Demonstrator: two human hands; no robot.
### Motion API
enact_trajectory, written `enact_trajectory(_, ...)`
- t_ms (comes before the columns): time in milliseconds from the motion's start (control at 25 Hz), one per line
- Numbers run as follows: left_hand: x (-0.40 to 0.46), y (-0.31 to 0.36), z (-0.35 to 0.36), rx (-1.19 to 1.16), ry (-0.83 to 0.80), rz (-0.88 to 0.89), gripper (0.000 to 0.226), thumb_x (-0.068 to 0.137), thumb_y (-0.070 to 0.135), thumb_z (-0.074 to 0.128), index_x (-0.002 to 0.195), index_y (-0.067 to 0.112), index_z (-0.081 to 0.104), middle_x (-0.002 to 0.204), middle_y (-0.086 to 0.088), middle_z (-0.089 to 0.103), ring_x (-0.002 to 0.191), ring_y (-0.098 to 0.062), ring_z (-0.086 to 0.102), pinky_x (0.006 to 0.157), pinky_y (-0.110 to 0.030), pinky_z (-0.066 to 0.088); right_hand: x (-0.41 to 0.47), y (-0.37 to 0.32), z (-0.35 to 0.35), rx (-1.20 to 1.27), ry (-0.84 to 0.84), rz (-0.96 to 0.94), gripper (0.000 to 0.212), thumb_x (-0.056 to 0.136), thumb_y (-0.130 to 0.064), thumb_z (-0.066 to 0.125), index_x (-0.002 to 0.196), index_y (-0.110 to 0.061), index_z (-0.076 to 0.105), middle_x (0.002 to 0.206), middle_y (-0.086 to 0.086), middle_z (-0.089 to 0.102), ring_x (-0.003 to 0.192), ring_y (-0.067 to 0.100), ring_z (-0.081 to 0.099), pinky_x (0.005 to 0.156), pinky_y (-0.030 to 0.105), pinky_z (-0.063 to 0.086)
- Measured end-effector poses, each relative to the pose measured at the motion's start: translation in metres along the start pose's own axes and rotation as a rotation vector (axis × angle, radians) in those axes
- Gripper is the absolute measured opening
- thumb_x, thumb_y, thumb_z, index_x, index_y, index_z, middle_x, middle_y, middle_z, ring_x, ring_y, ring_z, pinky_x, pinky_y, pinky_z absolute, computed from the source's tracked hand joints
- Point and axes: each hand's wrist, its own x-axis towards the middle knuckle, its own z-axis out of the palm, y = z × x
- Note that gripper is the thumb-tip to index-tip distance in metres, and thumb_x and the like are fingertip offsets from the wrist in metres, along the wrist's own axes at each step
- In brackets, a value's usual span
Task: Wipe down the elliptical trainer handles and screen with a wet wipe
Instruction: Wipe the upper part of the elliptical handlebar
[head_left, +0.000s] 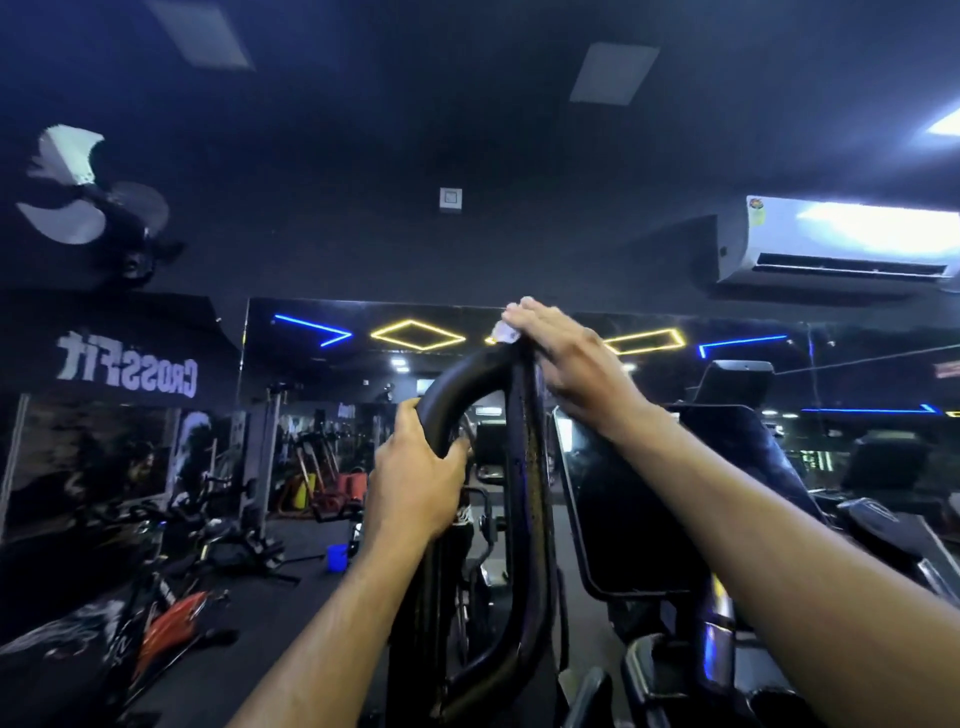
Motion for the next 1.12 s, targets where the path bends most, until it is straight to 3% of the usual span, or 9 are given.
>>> enact_trajectory(120,-0.001,-0.001,0.0,-0.005,-0.001,-0.001,0.042,0.096,0.032,0.07,0.13,0.03,0.045,0.094,-0.002,0.063,0.078,-0.024,0.069,0.072,-0.047,0.063,0.008,-0.018,0.024,-0.07,-0.013,-0.003,0.04,0.093,-0.008,0.043,0.124,0.002,0.066,0.125,0.02,0.068,0.123,0.038,0.06,0.114,0.045,0.034)
enact_trajectory(320,-0.003,0.0,0.001,-0.027,-0.006,-0.003,0.042,0.099,0.029,0.068,0.135,0.027,0.045,0.095,-0.002,0.063,0.071,-0.016,0.068,0.057,-0.031,0.056,-0.028,-0.005,-0.003,0.008,-0.085,-0.205,0.059,0.089,0.009,0.062,0.145,-0.005,0.052,0.151,0.013,0.051,0.143,0.023,0.044,0.123,0.035,0.03)
enact_trajectory(480,-0.002,-0.002,0.002,-0.035,-0.003,0.001,0.042,0.098,0.031,0.069,0.133,0.029,0.046,0.094,-0.001,0.063,0.073,-0.017,0.068,0.062,-0.036,0.059,-0.005,0.004,0.0,-0.012,-0.011,-0.066,0.046,0.097,0.001,0.056,0.142,-0.006,0.056,0.148,0.011,0.055,0.143,0.025,0.045,0.122,0.037,0.029)
enact_trajectory(640,-0.002,-0.002,0.001,-0.039,0.012,0.006,0.044,0.096,0.031,0.072,0.133,0.028,0.047,0.097,-0.003,0.065,0.076,-0.019,0.067,0.067,-0.038,0.059,0.0,-0.035,0.035,-0.074,0.056,-0.001,0.046,0.083,0.013,0.052,0.126,0.001,0.064,0.125,0.018,0.067,0.124,0.025,0.056,0.113,0.05,0.04)
enact_trajectory(800,-0.003,-0.001,0.0,-0.041,0.004,0.018,0.046,0.097,0.026,0.071,0.135,0.028,0.045,0.095,-0.001,0.063,0.077,-0.02,0.068,0.069,-0.042,0.06,-0.031,-0.045,0.016,0.028,-0.048,-0.124,0.062,0.083,0.018,0.055,0.142,-0.001,0.055,0.148,0.015,0.054,0.142,0.022,0.046,0.121,0.023,0.022)
enact_trajectory(880,-0.002,-0.003,0.0,-0.045,-0.009,0.022,0.047,0.097,0.026,0.07,0.136,0.029,0.044,0.095,0.0,0.062,0.078,-0.021,0.069,0.073,-0.047,0.063,-0.03,-0.033,0.004,0.041,-0.019,-0.118,0.054,0.09,0.012,0.057,0.142,-0.004,0.055,0.146,0.013,0.056,0.14,0.021,0.048,0.119,0.02,0.025)
enact_trajectory(920,-0.002,-0.003,0.0,-0.045,-0.013,0.019,0.047,0.097,0.027,0.07,0.136,0.03,0.043,0.096,0.001,0.062,0.077,-0.021,0.069,0.073,-0.048,0.063,-0.022,-0.024,0.004,0.032,0.031,-0.073,0.045,0.095,0.007,0.056,0.139,-0.003,0.057,0.143,0.014,0.059,0.138,0.024,0.05,0.12,0.021,0.027)
enact_trajectory(1000,-0.001,-0.002,0.001,-0.046,-0.017,0.017,0.047,0.097,0.028,0.07,0.136,0.031,0.042,0.096,0.001,0.061,0.076,-0.019,0.069,0.073,-0.047,0.063,-0.002,-0.016,0.013,-0.043,0.102,0.046,0.032,0.098,0.002,0.049,0.127,0.0,0.064,0.127,0.02,0.067,0.127,0.035,0.058,0.118,0.04,0.033)
enact_trajectory(1120,-0.002,-0.003,0.0,-0.052,-0.003,0.024,0.047,0.097,0.028,0.071,0.135,0.03,0.044,0.095,0.002,0.06,0.079,-0.02,0.067,0.074,-0.046,0.062,0.008,-0.041,0.039,-0.092,0.078,0.105,0.035,0.09,0.0,0.041,0.115,-0.002,0.066,0.107,0.017,0.069,0.107,0.035,0.064,0.118,0.054,0.03)
